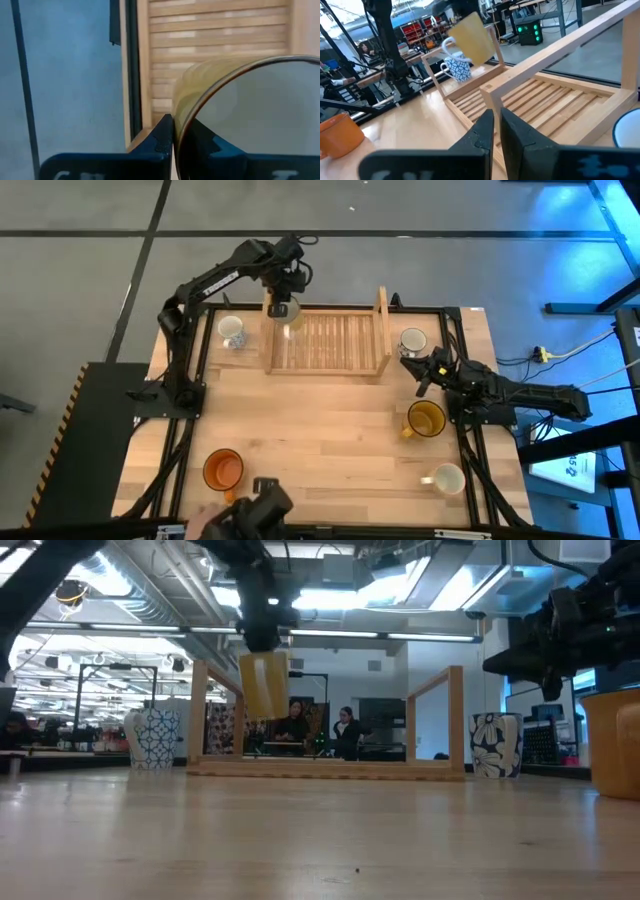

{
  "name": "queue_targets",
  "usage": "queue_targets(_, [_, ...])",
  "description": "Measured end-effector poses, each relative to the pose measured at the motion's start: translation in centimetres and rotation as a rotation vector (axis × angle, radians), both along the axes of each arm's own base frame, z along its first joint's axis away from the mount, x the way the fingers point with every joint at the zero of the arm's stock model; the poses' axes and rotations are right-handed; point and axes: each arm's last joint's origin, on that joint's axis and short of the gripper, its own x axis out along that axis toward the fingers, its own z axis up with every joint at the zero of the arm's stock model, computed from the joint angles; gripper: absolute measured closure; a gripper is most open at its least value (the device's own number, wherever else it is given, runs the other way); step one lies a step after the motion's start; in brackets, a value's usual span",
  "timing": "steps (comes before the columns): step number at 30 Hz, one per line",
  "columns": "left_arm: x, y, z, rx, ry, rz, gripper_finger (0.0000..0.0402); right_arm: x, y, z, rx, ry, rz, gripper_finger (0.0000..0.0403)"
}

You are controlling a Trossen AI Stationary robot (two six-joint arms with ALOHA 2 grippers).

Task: Place coffee mugs
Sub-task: Put the yellow mug on the shelf

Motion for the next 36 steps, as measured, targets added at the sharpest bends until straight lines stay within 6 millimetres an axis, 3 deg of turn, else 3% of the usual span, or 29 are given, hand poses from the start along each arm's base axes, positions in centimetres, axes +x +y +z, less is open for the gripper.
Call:
queue_targets(8, [1.1,2.5,-3.2,0.009,0.024,-0.05,0.0384,0.1,0.0,-0.1,0.002,0.013,0.0,0.0384])
queue_targets(20, [2.1,4.0,-7.3,-0.027,0.124,-0.053,0.0384,0.1,0.0,-0.1,0.002,0.013,0.0,0.0384])
queue_targets(36, [1.3,5.3,-8.5,-0.019,0.142,-0.048,0.0384,0.1,0.0,-0.1,0.003,0.016,0.001,0.0384])
